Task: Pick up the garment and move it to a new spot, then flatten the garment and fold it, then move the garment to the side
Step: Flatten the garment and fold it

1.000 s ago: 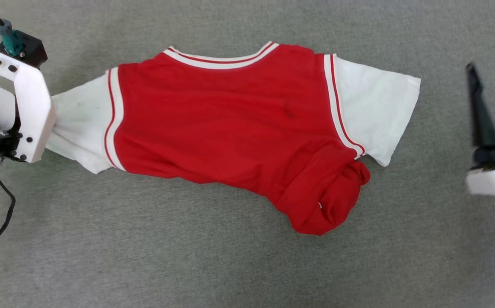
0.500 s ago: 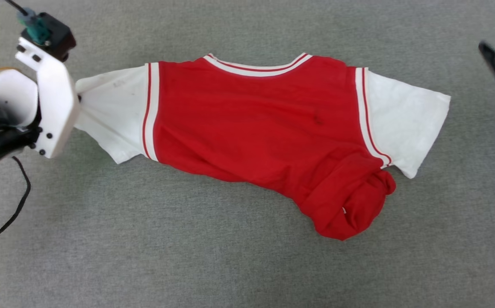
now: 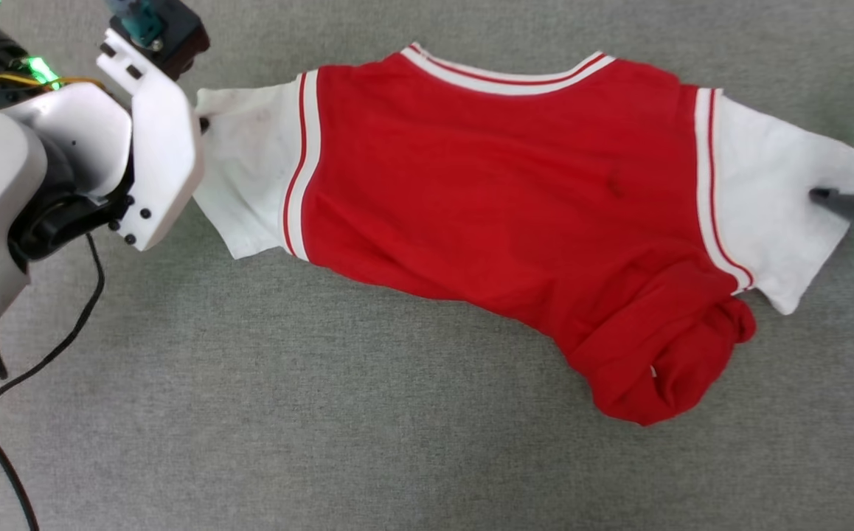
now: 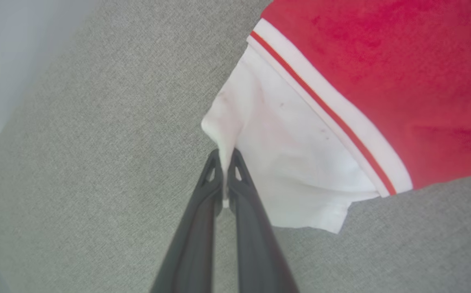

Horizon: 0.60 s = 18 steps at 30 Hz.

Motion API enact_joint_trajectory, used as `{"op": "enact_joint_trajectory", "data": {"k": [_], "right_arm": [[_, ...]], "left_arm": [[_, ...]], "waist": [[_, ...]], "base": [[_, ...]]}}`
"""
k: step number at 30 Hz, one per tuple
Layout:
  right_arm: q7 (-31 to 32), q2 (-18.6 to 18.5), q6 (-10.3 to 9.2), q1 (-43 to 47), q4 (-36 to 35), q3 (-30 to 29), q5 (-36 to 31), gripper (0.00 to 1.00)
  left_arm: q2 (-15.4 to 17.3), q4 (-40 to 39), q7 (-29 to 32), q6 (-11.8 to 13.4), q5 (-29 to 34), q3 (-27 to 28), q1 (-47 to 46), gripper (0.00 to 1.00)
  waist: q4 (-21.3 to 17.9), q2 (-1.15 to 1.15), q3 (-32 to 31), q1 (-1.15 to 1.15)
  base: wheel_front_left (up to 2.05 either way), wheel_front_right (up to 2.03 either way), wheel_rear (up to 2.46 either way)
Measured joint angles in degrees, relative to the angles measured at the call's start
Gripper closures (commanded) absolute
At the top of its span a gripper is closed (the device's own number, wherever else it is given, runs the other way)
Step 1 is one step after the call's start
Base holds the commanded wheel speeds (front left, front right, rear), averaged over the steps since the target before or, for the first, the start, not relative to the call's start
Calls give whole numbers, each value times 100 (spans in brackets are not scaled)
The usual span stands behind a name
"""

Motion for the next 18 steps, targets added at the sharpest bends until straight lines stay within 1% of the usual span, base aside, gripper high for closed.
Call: {"op": "enact_joint_trajectory", "data": {"k": [2,5,7,8,9,14,18], "right_arm": [[10,53,-1,0,131,183,-19,0],[43,16,-3,-70,168,412,43,0],[-67,-15,-11,-107,190,510,130,0],[-145,-18,-11,-118,216,547,182,58],[-258,-22,-11,-127,247,589,198,100],[-769,22,-1,-183,349,836,352,100],[-1406,-96,-1,-264,245,901,480,100]], "left_arm": [[-37,-35,-7,13,38,0,-36,100],[-82,-38,-37,14,45,-5,-50,100],[-76,-11,-54,14,41,-7,-49,100],[-74,9,-56,15,38,-12,-44,100],[-74,27,-68,18,27,-10,-34,100],[-74,115,-298,68,-103,56,99,100],[-21,80,-465,68,-120,125,105,100]], "waist": [[46,0,90,0],[105,0,181,0],[108,0,200,0],[96,0,189,0],[82,0,170,0],[23,0,-63,0],[-34,0,-379,0]], "base": [[0,0,0],[0,0,0],[0,0,0],[0,0,0],[0,0,0],[0,0,0],[0,0,0]]}}
